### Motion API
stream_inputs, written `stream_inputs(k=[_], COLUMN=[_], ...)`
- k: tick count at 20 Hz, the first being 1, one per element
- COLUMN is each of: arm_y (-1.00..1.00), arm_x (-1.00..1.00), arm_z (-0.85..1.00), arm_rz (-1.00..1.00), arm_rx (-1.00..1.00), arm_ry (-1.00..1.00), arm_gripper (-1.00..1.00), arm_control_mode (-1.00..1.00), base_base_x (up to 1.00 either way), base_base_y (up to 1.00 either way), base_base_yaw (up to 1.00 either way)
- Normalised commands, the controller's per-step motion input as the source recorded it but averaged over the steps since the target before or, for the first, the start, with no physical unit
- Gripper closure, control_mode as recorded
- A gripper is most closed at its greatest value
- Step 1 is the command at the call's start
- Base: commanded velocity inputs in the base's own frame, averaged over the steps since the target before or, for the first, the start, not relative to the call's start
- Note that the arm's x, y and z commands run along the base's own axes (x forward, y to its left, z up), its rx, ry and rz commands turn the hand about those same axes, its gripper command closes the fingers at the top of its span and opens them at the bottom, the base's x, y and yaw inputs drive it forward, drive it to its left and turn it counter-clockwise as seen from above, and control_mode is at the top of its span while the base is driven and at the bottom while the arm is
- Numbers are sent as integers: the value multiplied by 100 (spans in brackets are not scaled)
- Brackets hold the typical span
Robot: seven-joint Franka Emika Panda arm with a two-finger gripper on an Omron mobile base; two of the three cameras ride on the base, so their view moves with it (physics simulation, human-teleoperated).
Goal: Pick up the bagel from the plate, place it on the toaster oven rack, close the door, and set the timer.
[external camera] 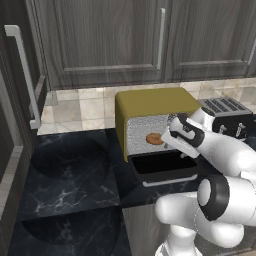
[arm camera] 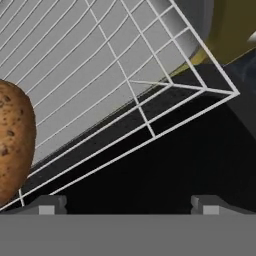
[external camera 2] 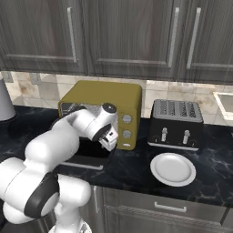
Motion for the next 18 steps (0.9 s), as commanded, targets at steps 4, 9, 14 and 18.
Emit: stream_inputs(k=[4, 9, 14, 18], arm_y=[2, 0, 0, -10], arm_x=[42, 33, 15, -81], arm_z=[-3, 0, 0, 0], arm_rz=[0, 0, 0, -2], arm_rx=[0, 0, 0, 0], arm_ry=[0, 0, 0, -2], arm_gripper=[-100, -100, -100, -100], arm_control_mode=[-100, -100, -100, -100], base_base_x=[0, 0, 0, 0], base_base_y=[0, 0, 0, 0], base_base_yaw=[0, 0, 0, 0])
